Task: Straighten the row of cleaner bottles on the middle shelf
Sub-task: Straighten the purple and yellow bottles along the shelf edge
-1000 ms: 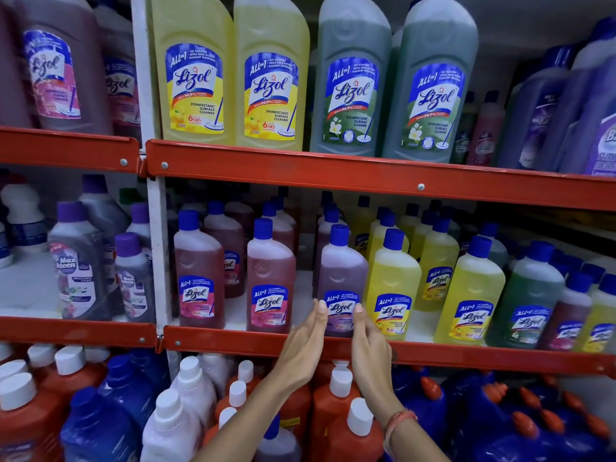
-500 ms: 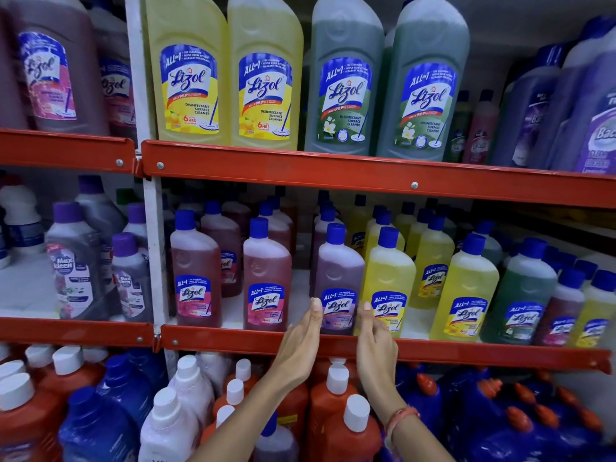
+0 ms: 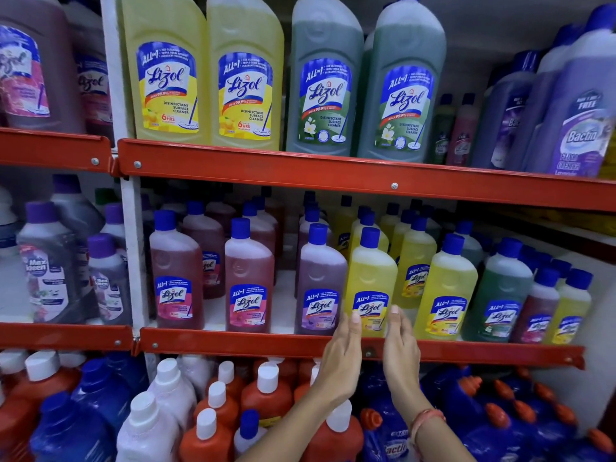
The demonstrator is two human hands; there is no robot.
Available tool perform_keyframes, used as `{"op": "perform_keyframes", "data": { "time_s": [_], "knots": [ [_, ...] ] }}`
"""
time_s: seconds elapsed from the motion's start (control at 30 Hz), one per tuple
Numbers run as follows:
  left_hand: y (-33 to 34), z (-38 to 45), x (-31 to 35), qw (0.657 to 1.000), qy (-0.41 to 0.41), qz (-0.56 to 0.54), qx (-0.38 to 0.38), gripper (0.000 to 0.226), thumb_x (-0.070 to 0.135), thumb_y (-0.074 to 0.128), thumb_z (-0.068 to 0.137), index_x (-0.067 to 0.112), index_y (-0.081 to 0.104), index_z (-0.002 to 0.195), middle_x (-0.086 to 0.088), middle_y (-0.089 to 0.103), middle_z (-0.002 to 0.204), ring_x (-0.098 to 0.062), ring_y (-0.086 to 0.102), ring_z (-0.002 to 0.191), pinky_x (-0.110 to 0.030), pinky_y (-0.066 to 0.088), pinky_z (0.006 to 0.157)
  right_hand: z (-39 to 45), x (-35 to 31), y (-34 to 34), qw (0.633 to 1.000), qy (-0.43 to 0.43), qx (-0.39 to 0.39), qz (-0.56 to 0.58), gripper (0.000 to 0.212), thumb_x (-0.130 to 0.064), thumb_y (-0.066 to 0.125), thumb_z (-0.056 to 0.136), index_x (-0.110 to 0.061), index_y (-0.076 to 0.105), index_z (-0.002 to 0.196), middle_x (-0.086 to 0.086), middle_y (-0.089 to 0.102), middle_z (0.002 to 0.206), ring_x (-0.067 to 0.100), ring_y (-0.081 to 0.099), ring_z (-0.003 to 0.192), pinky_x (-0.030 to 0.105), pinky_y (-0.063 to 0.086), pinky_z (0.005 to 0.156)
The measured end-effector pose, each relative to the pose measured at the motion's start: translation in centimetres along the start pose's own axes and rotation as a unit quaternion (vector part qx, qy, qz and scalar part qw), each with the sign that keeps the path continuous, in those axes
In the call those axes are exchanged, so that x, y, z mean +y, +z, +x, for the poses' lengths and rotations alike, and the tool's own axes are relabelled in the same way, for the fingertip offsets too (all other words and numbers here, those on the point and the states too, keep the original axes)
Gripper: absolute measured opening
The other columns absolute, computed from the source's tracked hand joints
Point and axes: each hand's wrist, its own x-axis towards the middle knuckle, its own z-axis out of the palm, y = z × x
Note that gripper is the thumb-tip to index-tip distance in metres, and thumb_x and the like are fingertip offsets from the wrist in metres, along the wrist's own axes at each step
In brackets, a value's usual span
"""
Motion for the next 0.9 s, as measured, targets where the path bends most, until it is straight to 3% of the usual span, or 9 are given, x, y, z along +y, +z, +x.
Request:
{"op": "perform_keyframes", "data": {
  "time_s": [0.1,0.27,0.37,0.5,0.63,0.73,0.9],
  "knots": [
    [0.0,0.4,0.0,0.999,-0.007,-0.028,0.019,0.104,0.098,0.018,0.064,0.034,0.051,0.14,0.013,0.062,0.134,0.002,0.054,0.122,-0.017,0.038,0.105,0.2,-0.1,-0.4,0.999,0.023,-0.026,0.013,0.063,-0.061,0.027,0.092,-0.024,0.052,0.135,0.003,0.061,0.132,0.022,0.052,0.121,0.031,0.035,0.093],
    [0.0,0.9,0.0,0.998,-0.035,-0.054,0.017,0.108,0.103,0.019,0.054,0.037,0.06,0.129,0.009,0.071,0.121,-0.005,0.063,0.114,-0.033,0.046,0.108,0.6,-0.4,-1.2,0.998,0.039,-0.028,0.026,0.056,-0.053,0.028,0.096,-0.019,0.057,0.13,0.001,0.063,0.115,0.016,0.048,0.104,0.029,0.031,0.088],
    [0.4,1.2,0.0,0.998,-0.04,-0.042,0.004,0.098,0.099,0.014,0.062,0.04,0.064,0.121,0.012,0.072,0.115,-0.005,0.064,0.112,-0.034,0.046,0.108,1.0,-0.2,-1.7,0.998,0.041,-0.029,0.028,0.055,-0.056,0.028,0.095,-0.021,0.06,0.124,-0.003,0.059,0.106,0.016,0.049,0.103,0.031,0.034,0.089],
    [0.6,2.1,-0.7,0.998,-0.048,-0.042,0.016,0.099,0.101,0.012,0.061,0.043,0.059,0.127,0.012,0.068,0.127,-0.007,0.059,0.12,-0.036,0.042,0.112,1.7,0.4,-2.5,0.997,0.049,-0.039,0.041,0.049,-0.064,0.029,0.091,-0.034,0.058,0.116,-0.003,0.063,0.104,0.018,0.056,0.107,0.032,0.037,0.091],
    [0.9,2.9,-0.6,0.994,-0.076,-0.069,0.029,0.073,0.1,0.016,0.061,0.06,0.052,0.111,0.014,0.065,0.125,-0.009,0.057,0.122,-0.04,0.04,0.115,2.1,1.0,-2.9,0.996,0.052,-0.061,0.026,0.058,-0.071,0.027,0.087,-0.037,0.06,0.119,-0.006,0.062,0.11,0.019,0.054,0.118,0.036,0.037,0.102],
    [0.9,2.9,-0.2,0.995,-0.079,-0.061,0.024,0.07,0.101,0.014,0.058,0.063,0.048,0.107,0.022,0.06,0.115,-0.003,0.055,0.115,-0.03,0.039,0.108,2.1,0.7,-3.1,0.996,0.057,-0.073,0.011,0.043,-0.071,0.027,0.086,-0.046,0.062,0.09,-0.008,0.064,0.104,0.019,0.056,0.116,0.035,0.037,0.101],
    [0.7,3.4,-1.3,0.993,-0.091,-0.064,0.031,0.091,0.102,0.012,0.059,0.057,0.054,0.126,0.007,0.058,0.143,-0.016,0.048,0.136,-0.049,0.03,0.121,1.9,0.4,-3.1,0.996,0.054,-0.067,0.011,0.038,-0.075,0.027,0.083,-0.052,0.057,0.081,-0.014,0.062,0.101,0.017,0.056,0.114,0.035,0.036,0.102]
  ]
}}
